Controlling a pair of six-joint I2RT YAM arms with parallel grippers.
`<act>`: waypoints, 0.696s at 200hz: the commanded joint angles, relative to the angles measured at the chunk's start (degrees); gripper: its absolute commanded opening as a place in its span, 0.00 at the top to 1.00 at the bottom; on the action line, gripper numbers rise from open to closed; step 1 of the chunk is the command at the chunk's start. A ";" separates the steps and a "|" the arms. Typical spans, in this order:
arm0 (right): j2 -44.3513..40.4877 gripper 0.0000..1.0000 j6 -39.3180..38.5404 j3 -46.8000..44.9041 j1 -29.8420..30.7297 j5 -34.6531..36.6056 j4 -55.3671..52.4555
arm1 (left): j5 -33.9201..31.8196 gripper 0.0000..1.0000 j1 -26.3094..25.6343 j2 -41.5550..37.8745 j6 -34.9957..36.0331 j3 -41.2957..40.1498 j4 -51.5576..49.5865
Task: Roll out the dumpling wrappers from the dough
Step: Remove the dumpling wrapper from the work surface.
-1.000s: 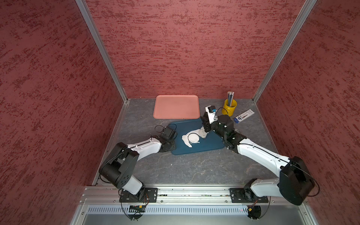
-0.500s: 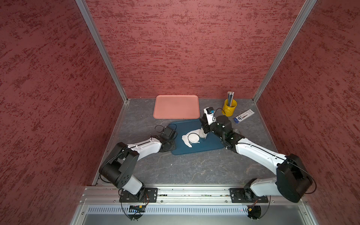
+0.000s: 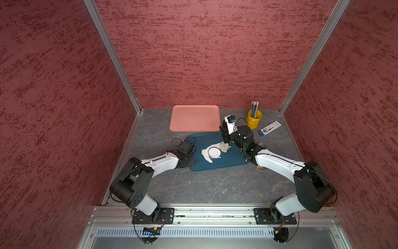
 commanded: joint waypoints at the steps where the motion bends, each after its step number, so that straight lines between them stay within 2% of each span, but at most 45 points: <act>1: 3.80 1.00 -4.25 2.72 -2.28 3.47 3.14 | 1.04 1.00 -0.74 -0.75 2.77 0.56 0.32; 61: 7.45 1.00 -7.82 6.68 -3.38 4.20 5.01 | -1.98 1.00 -0.79 -0.03 1.05 0.69 -2.34; 139: 4.82 1.00 -13.02 6.04 -3.48 7.25 5.95 | -1.80 1.00 -0.49 0.50 0.93 0.90 -2.02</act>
